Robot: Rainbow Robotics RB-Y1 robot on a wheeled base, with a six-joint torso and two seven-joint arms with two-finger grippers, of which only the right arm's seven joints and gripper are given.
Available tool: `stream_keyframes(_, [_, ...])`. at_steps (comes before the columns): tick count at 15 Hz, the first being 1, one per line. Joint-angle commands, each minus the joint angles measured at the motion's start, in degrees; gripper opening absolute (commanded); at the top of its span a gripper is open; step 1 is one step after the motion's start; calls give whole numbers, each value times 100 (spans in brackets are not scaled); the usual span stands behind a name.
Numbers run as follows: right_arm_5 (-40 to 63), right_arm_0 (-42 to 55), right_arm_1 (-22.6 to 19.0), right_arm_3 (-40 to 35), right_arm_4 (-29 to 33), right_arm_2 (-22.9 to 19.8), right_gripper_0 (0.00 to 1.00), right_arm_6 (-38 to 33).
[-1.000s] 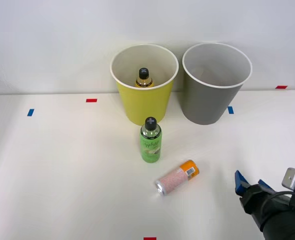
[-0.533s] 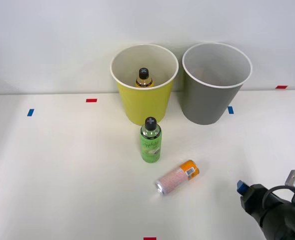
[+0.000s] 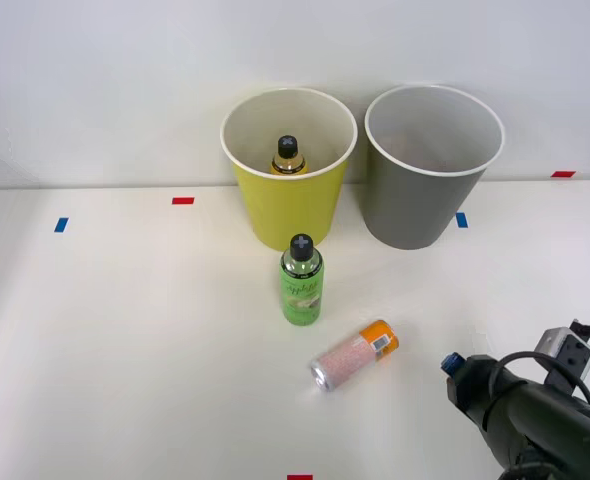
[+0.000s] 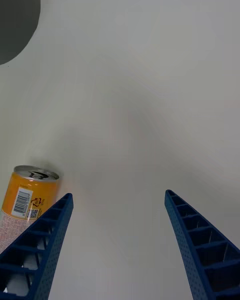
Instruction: Put cans in the gray bin, plastic bottles in the light green bin
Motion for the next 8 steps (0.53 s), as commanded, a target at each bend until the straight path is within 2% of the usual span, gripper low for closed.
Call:
stream_keyframes(1, [301, -598, -16, 288, -454, 101, 63, -213])
stream_keyframes(4, [301, -1258, -210, 666, -779, 453, 63, -1030])
stream_keyframes(8, [301, -1750, -517, 675, -1728, 479, 64, -1690])
